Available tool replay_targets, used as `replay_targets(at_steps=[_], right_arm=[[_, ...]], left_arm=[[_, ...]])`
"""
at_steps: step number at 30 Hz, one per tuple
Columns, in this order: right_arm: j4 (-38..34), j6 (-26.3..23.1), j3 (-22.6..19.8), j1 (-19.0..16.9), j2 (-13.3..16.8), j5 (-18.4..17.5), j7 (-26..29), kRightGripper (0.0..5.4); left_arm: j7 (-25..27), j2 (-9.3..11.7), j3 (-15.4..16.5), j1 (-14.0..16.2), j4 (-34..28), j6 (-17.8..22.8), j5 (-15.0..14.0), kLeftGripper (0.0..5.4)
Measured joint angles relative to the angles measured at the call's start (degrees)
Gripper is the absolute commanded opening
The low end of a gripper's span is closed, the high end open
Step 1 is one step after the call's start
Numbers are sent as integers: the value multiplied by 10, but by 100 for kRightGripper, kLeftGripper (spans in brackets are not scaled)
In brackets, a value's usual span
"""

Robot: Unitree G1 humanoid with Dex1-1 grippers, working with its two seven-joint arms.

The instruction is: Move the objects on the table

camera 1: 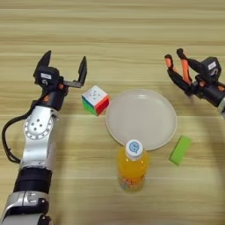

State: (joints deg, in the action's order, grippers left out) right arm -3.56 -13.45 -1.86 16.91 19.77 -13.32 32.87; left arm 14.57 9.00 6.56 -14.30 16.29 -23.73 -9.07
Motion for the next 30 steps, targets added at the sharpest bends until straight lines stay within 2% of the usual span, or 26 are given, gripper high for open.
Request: replay_targets(at_steps=[5, 12, 20, 30], right_arm=[[-45, -38, 19, -19, -11, -17, 1, 334], [-62, -71, 49, -22, -32, -30, 0, 334], [-31, -73, 96, -22, -64, -21, -1, 334], [18, -73, 142, -19, -83, 4, 1, 334]], left_arm=[[0, -1, 0, 0, 0, 0, 0, 540], [0, -4, 0, 0, 0, 0, 0, 540], [0, -5, 0, 0, -1, -2, 0, 540], [0, -10, 0, 0, -4, -4, 0, 540]])
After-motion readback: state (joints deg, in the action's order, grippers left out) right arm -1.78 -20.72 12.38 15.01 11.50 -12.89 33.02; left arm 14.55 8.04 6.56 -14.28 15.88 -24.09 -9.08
